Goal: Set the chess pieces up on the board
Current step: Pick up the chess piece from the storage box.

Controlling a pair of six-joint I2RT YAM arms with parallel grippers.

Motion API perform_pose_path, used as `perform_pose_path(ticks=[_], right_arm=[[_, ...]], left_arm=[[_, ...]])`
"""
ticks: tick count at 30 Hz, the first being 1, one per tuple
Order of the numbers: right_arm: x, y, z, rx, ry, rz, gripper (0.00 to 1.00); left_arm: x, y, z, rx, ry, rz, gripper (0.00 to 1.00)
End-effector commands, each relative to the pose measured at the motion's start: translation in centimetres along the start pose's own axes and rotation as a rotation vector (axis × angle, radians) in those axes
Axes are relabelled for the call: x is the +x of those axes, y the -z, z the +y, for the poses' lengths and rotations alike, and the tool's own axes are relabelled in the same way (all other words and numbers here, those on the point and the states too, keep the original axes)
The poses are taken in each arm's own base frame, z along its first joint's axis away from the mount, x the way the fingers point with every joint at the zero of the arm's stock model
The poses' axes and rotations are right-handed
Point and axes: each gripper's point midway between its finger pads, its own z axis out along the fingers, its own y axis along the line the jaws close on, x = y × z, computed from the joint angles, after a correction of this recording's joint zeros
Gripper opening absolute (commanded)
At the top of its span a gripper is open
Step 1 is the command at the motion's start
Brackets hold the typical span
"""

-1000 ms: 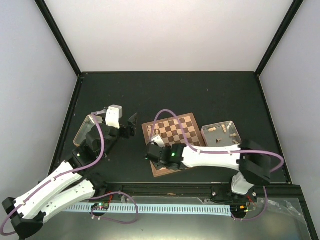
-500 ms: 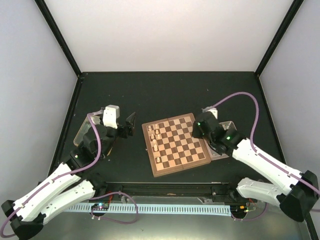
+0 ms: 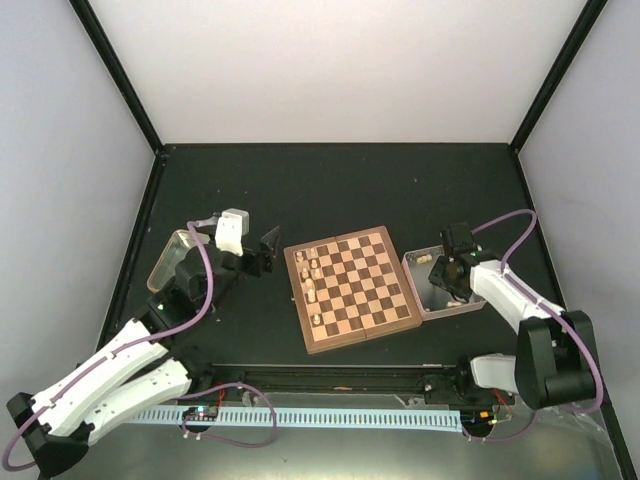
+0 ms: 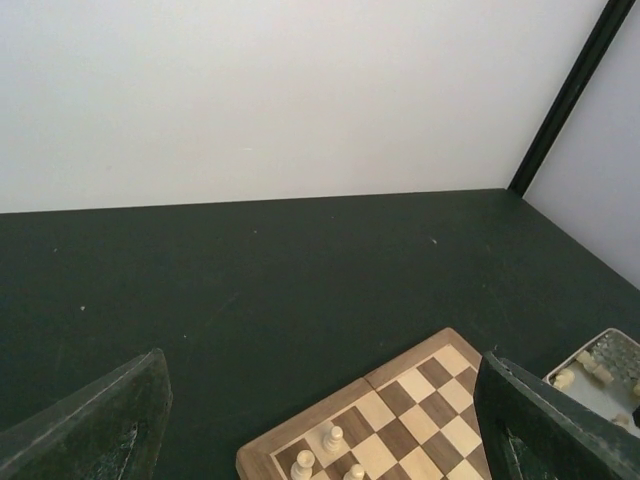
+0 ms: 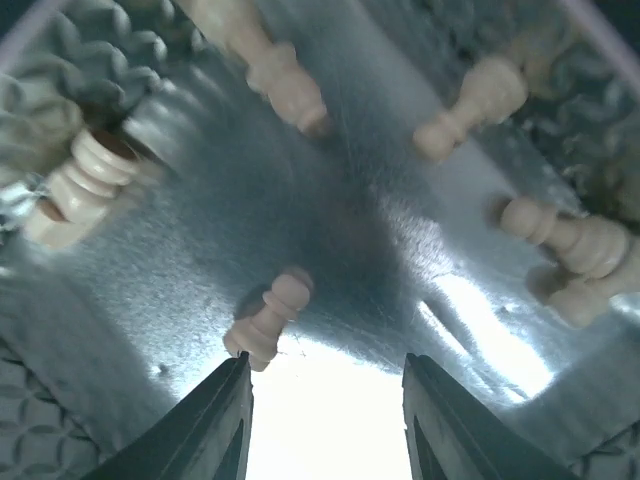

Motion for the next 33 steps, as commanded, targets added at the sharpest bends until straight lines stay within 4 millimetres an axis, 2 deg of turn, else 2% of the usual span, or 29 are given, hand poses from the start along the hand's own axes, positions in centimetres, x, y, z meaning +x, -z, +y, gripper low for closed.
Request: perform_pose_path(ticks=[1,6,15,20,25,30,33], right_arm=[[0.8,-1.6,0.7,-0.045,-0.073,0.047,0.41],[0.5,-2.5,1.4,-0.058,-0.098,0.057,0.40],[-0.6,-2.6,0.6,0.015,-0.061,0.025,0.42],[-2.6,-2.2,0.0,0.080,-0.035,-0.039,0.48],[-4.3,-2.3,0.1,0.119,0.024,-0.082,0.49],[-3.1,-3.4,1.1,0.069,0.055,0.002,0.49],[-2.2,-3.5,0.9,0.065,0.049,0.030,0.49]], left_arm=[[-0.8,-0.3,-0.7,0.037,0.024,-0.021,0.85],[-0.7,-0.6,-0.9,0.041,0.027,-0.016,0.85],[-0.5,-0.8,-0.7,0.034,0.018,-0.011,0.85],[-0.5,-0.8,-0.7,0.036,0.019,-0.009,0.85],[-0.4,-0.7,-0.6,0.034,0.016,-0.006,0.85],[-0.2,-0.7,-0.4,0.026,0.014,-0.002,0.85],[-0.1,-0.7,-0.3,0.024,0.015,0.001,0.85]])
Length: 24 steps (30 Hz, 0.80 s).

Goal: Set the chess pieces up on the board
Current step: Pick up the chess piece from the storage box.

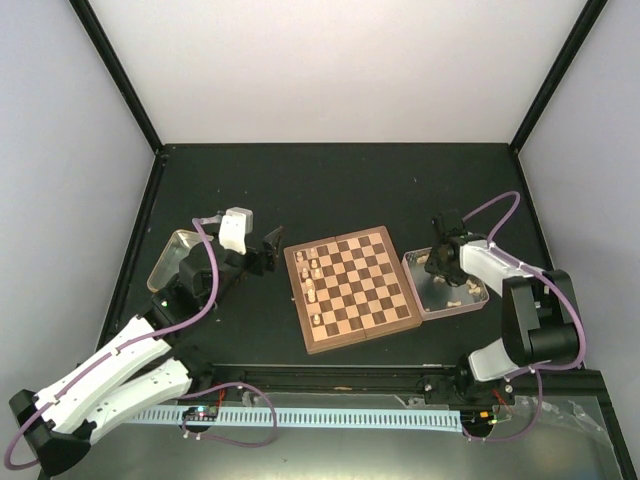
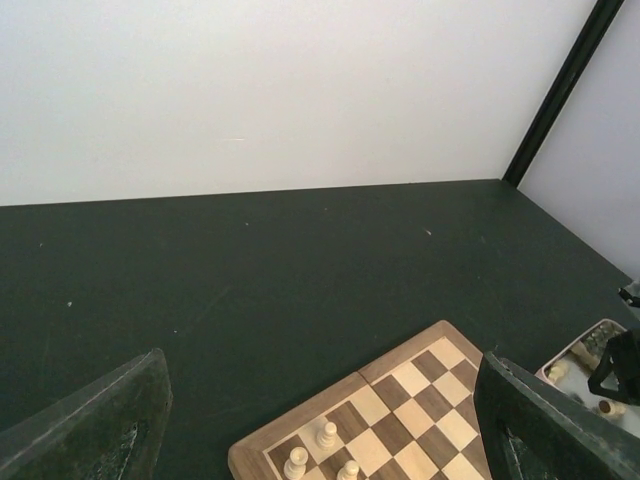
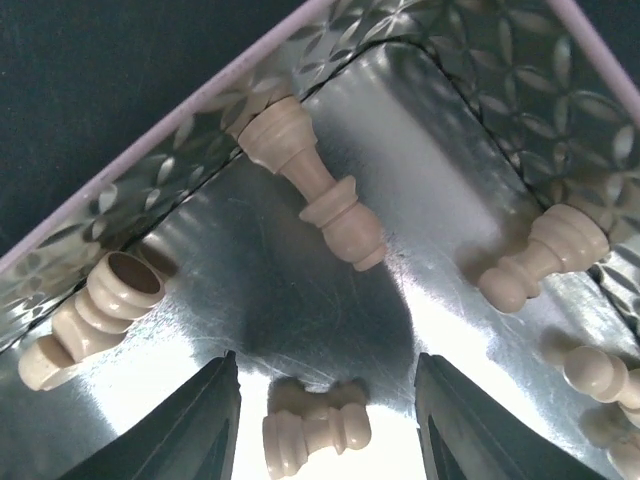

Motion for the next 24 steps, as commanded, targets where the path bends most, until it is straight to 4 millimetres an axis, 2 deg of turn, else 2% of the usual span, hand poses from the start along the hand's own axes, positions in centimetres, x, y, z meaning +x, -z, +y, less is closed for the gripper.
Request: perform_pose_path(ticks=[1,5,10,18,24], right_arm=[[0.4,0.1,-0.1,-0.015,0.007,0.018,0.49],[1.7,0.2,-1.0,0.008,0.009,0.042,0.48],[3.3,0.1,-1.7,0.018,0.005,0.089,0.42],[4.6,0.5,-2.4,0.008,-0.018,0.101,0.41],[5.0,0.3,-2.2,-0.002,-0.023,0.116,0.27]], left_arm=[[-0.7,0.2,0.1,0.002,0.019,-0.025,0.85],[-0.5,0.0,0.1,0.002,0.021,-0.023,0.85],[-0.5,-0.2,-0.1,0.010,0.023,-0.022,0.85],[-0.3,-0.2,0.0,0.011,0.029,-0.018,0.85],[-0.3,-0.3,-0.1,0.013,0.031,-0.016,0.85]])
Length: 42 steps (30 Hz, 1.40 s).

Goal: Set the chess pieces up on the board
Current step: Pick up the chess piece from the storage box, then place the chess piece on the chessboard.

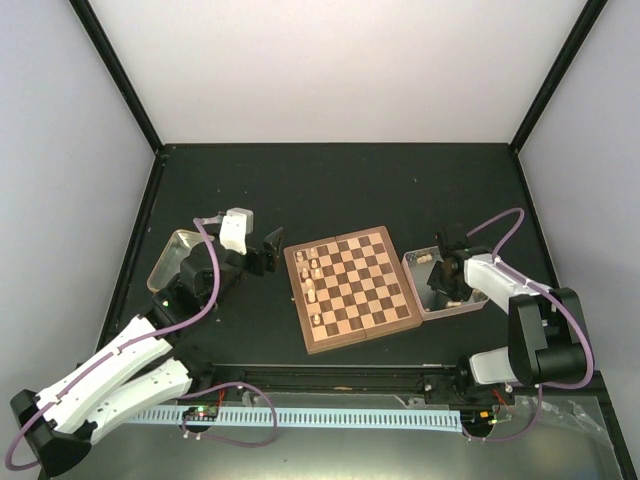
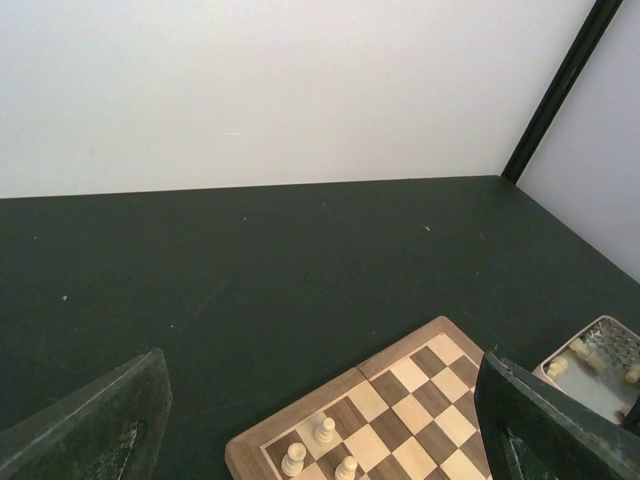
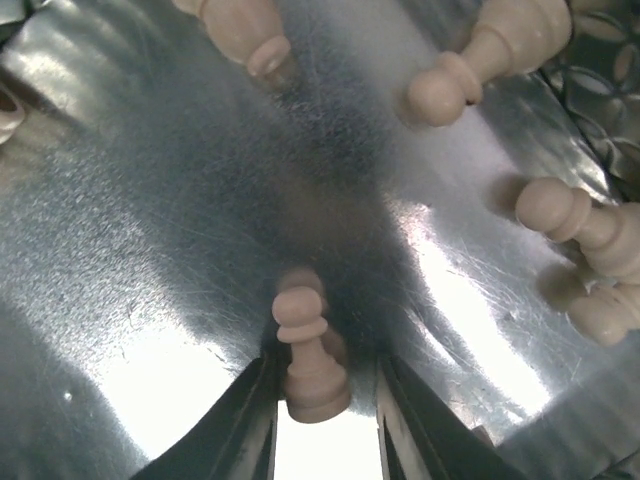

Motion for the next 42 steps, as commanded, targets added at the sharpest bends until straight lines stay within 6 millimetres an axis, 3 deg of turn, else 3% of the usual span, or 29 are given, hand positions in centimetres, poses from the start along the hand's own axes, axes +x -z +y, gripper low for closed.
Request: perform_pose_path(ticks=[1,8,14,18,22,27,30,35,39,42], right_arm=[[0.5,-0.2,-0.2,-0.006,-0.018,0.019,0.25],[-0.4,-0.4,0.0,-0.001,0.012,-0.017,0.17],[-0.9,-0.4,0.1,0.014,0.031,-0.025,0.24],[-1.2,-0.1,0.4,-0.006,0.037,-0.038,0.11],[-2.2,1.7,1.6,-0.086,0.053,-0.100,0.09],[-4.0,6.8,5.3,-0.337,0.135,-0.247,0.09],[-4.2,11.9,8.9,-0.591,0.222,-0.363,0.10],[-0.7,21.0,14.2,-1.111,0.424,-0.419,0.10],[2.9,26.8,15.7,-1.422,0.586,-0.408,0.11],[5.0,29.5,16.1,-1.551,0.703,-0.376,0.11]], left_arm=[[-0.7,-0.1,-0.2,0.011,0.022,-0.024,0.85],[-0.6,-0.2,-0.3,0.015,0.024,-0.020,0.85],[-0.7,-0.2,-0.3,0.015,0.025,-0.021,0.85],[-0.7,-0.3,-0.4,0.020,0.026,-0.019,0.85],[-0.6,-0.5,-0.7,0.033,0.032,-0.012,0.85],[-0.4,-0.9,-2.1,0.103,0.059,0.012,0.85],[-0.6,-1.0,-4.2,0.211,0.085,0.039,0.86],[-1.2,-0.8,-9.3,0.472,0.129,0.113,0.87],[-1.6,0.3,-13.2,0.694,0.177,0.195,0.88],[-2.4,1.5,-15.4,0.840,0.225,0.238,0.87]])
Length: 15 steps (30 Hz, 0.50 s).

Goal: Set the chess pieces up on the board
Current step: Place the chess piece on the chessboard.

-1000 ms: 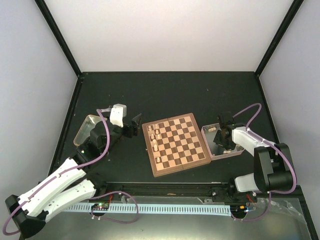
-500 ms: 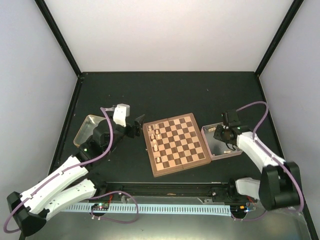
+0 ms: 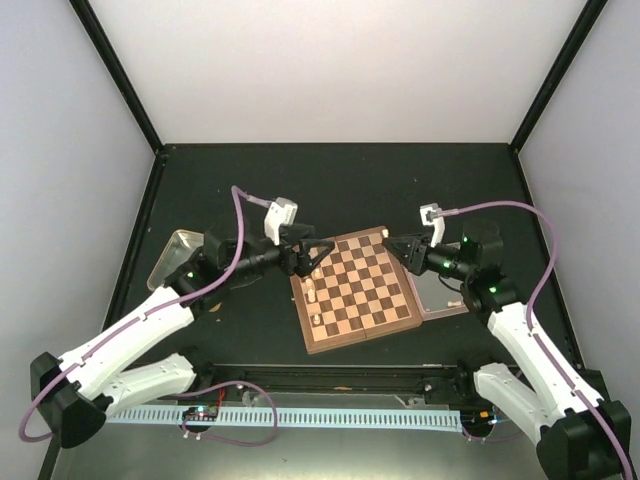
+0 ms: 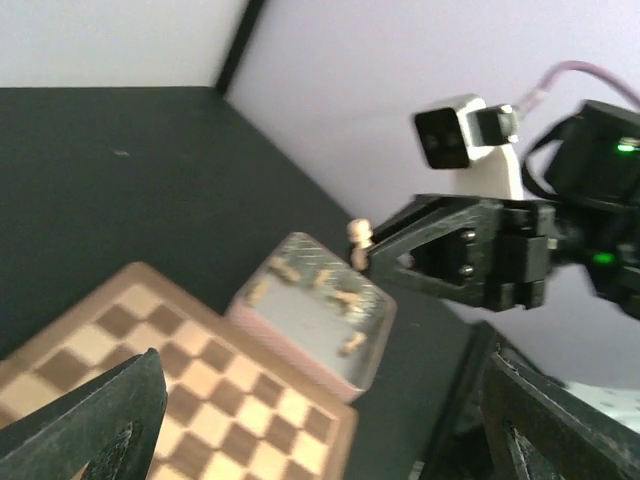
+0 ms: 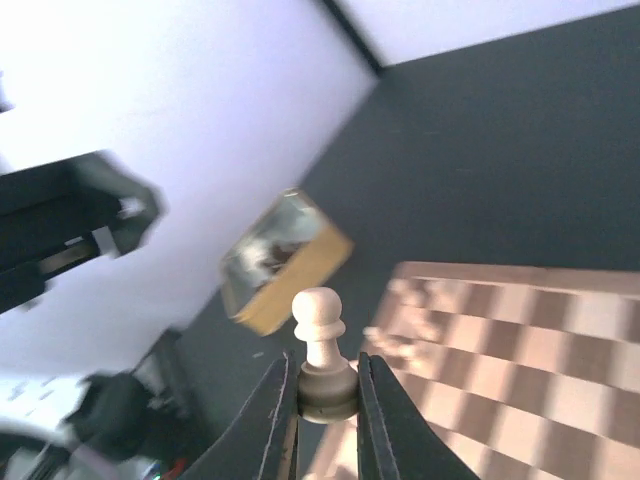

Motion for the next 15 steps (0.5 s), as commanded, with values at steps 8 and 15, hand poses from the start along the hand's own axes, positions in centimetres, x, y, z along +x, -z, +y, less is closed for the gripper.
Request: perform_pose_path(ticks=[8,15], right_arm=[[1.9,1.3,11.6,-0.533,0.248,0.164,0.11],[3.1,0.7,12.2,-0.545,0.269,0.220,0.11]], left_arm=[[-2.2,0.2,-9.6,0.501,0.123,0.163,0.77],[0.9,-0.9,-10.1,0.588,0.136,0.360,0.57]])
